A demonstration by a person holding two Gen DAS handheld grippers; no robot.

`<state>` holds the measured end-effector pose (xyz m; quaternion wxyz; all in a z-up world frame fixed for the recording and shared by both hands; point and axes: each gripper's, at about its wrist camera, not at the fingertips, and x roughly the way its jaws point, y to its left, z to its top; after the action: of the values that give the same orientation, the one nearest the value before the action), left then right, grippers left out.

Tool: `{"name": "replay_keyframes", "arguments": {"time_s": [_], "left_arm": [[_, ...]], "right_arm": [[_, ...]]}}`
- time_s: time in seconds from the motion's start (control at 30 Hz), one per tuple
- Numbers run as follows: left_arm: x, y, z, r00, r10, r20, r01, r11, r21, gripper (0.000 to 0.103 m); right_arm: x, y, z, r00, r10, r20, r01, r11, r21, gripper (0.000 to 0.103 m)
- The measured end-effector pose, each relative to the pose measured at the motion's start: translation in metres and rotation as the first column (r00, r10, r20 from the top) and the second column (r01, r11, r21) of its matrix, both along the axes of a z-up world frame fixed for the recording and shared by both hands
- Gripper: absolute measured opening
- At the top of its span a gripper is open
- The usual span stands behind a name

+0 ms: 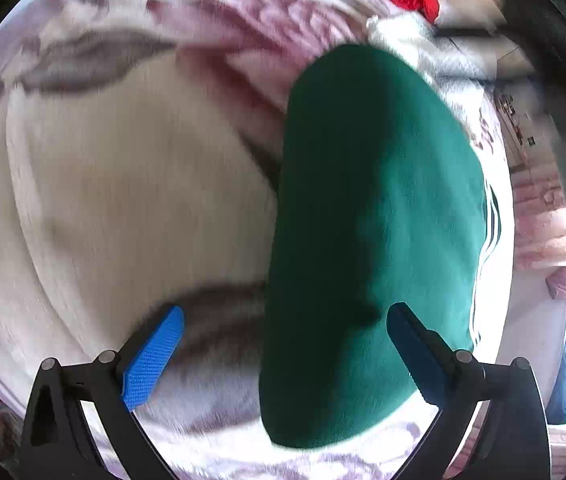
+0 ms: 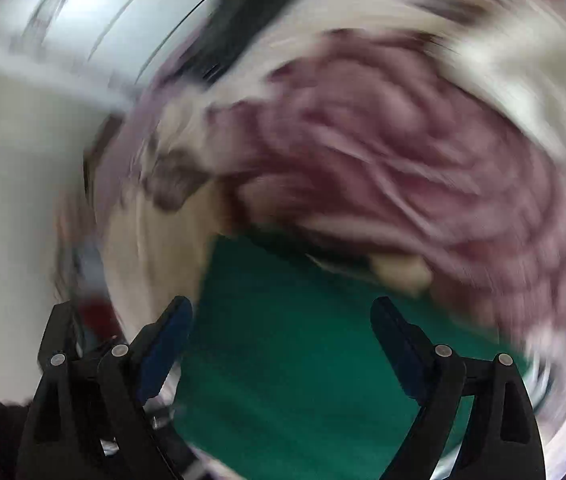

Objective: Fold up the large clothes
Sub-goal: 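Grasp the folded green jacket bundle with both grippers and lift it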

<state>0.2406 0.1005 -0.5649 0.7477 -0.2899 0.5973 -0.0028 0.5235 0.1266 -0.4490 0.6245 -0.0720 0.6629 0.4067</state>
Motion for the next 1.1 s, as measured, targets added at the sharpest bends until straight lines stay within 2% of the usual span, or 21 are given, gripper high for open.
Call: {"name": "replay_keyframes", "arguments": {"time_s": [0.07, 0.1, 0.13, 0.17, 0.23, 0.27, 0.3, 0.33, 0.37, 0.4, 0.43, 0.53, 0.63, 0.67, 0.7, 0.77, 0.83, 0.9, 0.97, 1.03, 1.1], "left_arm": [[-0.007, -0.005, -0.005, 1.0, -0.003, -0.01, 0.003, 1.0, -0.009, 0.103], [-0.011, -0.006, -0.006, 1.0, 0.001, -0.001, -0.001, 1.0, -0.019, 0.103], [-0.014, -0.006, -0.008, 1.0, 0.006, 0.006, -0.005, 1.0, -0.029, 0.103], [-0.014, -0.006, -0.009, 1.0, 0.01, 0.007, -0.01, 1.0, -0.027, 0.103], [-0.018, -0.006, -0.012, 1.0, 0.011, 0.022, -0.011, 0.999, -0.03, 0.103], [-0.019, -0.006, -0.013, 1.0, 0.011, 0.029, -0.01, 1.0, -0.027, 0.103], [-0.022, -0.006, -0.015, 0.999, 0.012, 0.038, -0.011, 1.0, -0.026, 0.103], [-0.024, -0.006, -0.017, 0.998, 0.016, 0.053, -0.013, 0.999, -0.052, 0.103], [-0.028, -0.006, -0.018, 0.998, 0.026, 0.061, -0.021, 0.997, -0.079, 0.103], [-0.031, -0.005, -0.02, 0.998, 0.04, 0.055, -0.035, 0.995, -0.098, 0.103], [-0.032, -0.005, -0.022, 0.998, 0.044, 0.041, -0.039, 0.993, -0.111, 0.102], [-0.038, 0.0, -0.017, 0.999, 0.024, 0.036, -0.02, 0.995, -0.101, 0.101], [-0.047, 0.018, -0.006, 0.998, 0.05, 0.038, -0.046, 0.995, -0.092, 0.101], [-0.046, 0.024, -0.006, 0.997, 0.065, 0.04, -0.06, 0.993, -0.099, 0.101], [-0.046, 0.035, -0.003, 0.995, 0.089, 0.041, -0.084, 0.99, -0.109, 0.101], [-0.039, 0.05, -0.002, 0.991, 0.126, 0.045, -0.119, 0.984, -0.135, 0.101], [-0.028, 0.06, -0.008, 0.988, 0.147, 0.043, -0.138, 0.977, -0.163, 0.101], [-0.008, 0.066, -0.016, 0.989, 0.139, 0.054, -0.124, 0.968, -0.216, 0.101], [0.022, 0.058, -0.022, 0.99, 0.124, 0.064, -0.104, 0.963, -0.248, 0.101], [0.045, 0.054, -0.027, 0.992, 0.093, 0.084, -0.066, 0.956, -0.286, 0.101], [0.054, 0.048, -0.034, 0.993, 0.061, 0.101, -0.027, 0.951, -0.307, 0.101]], "right_arm": [[-0.005, 0.052, -0.013, 0.985, 0.165, 0.039, -0.161, 0.982, -0.099, 0.092], [-0.007, 0.076, -0.031, 0.966, 0.256, 0.03, -0.248, 0.954, -0.168, 0.088], [-0.006, 0.083, -0.045, 0.953, 0.301, 0.024, -0.29, 0.934, -0.211, 0.077], [-0.01, 0.09, -0.058, 0.936, 0.351, -0.003, -0.343, 0.914, -0.216, 0.055], [-0.012, 0.099, -0.071, 0.941, 0.337, -0.034, -0.336, 0.915, -0.224, 0.042], [-0.002, 0.099, -0.082, 0.966, 0.244, -0.089, -0.258, 0.94, -0.225, 0.036], [0.013, 0.09, -0.093, 0.982, 0.088, -0.166, -0.124, 0.968, -0.22, 0.029], [0.029, 0.075, -0.107, 0.965, -0.08, -0.25, 0.023, 0.974, -0.226, 0.027], [0.044, 0.051, -0.125, 0.895, -0.285, -0.343, 0.207, 0.947, -0.246, 0.024], [0.05, 0.037, -0.137, 0.842, -0.375, -0.387, 0.292, 0.921, -0.257, 0.023], [0.05, 0.031, -0.144, 0.818, -0.409, -0.404, 0.329, 0.909, -0.255, 0.023], [0.045, 0.035, -0.131, 0.855, -0.346, -0.387, 0.282, 0.935, -0.213, 0.028], [0.054, 0.018, -0.094, 0.847, -0.332, -0.415, 0.308, 0.943, -0.126, 0.047], [0.057, 0.01, -0.083, 0.846, -0.334, -0.416, 0.325, 0.941, -0.095, 0.058], [0.059, -0.003, -0.068, 0.851, -0.344, -0.397, 0.351, 0.935, -0.058, 0.065], [0.06, -0.03, -0.041, 0.875, -0.367, -0.316, 0.382, 0.924, -0.015, 0.067], [0.053, -0.069, -0.021, 0.885, -0.398, -0.241, 0.407, 0.913, -0.012, 0.073], [0.038, -0.109, -0.012, 0.874, -0.444, -0.2, 0.449, 0.893, -0.019, 0.092], [0.021, -0.16, -0.018, 0.84, -0.505, -0.201, 0.509, 0.86, -0.031, 0.096], [0.001, -0.198, -0.029, 0.819, -0.546, -0.179, 0.547, 0.836, -0.049, 0.096], [-0.024, -0.24, -0.06, 0.79, -0.58, -0.198, 0.579, 0.812, -0.072, 0.1]]}}
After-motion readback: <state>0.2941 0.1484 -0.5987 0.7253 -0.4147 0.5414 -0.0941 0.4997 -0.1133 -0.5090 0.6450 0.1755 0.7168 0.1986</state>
